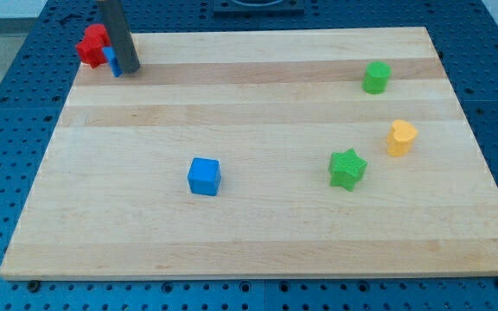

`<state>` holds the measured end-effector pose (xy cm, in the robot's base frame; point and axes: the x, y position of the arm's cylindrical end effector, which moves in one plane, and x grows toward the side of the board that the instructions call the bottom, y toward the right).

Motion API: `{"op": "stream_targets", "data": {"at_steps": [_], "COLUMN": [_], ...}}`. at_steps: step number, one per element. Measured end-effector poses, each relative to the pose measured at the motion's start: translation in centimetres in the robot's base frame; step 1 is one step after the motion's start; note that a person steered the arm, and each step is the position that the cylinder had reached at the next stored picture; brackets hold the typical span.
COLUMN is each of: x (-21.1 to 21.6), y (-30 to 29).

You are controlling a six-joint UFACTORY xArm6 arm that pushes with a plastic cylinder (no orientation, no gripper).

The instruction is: Nudge the blue cube a bit up

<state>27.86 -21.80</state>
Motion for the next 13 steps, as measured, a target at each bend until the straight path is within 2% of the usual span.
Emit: {"op": "stream_targets", "data": {"at_steps": [3,4,7,9,11,12,13], "x": [-0.8,2.8,17.4,21.2,25.6,26.5,25.2], "y": [-0.6,3.2,15.3,20.6,19.9,17.2,13.9]}}
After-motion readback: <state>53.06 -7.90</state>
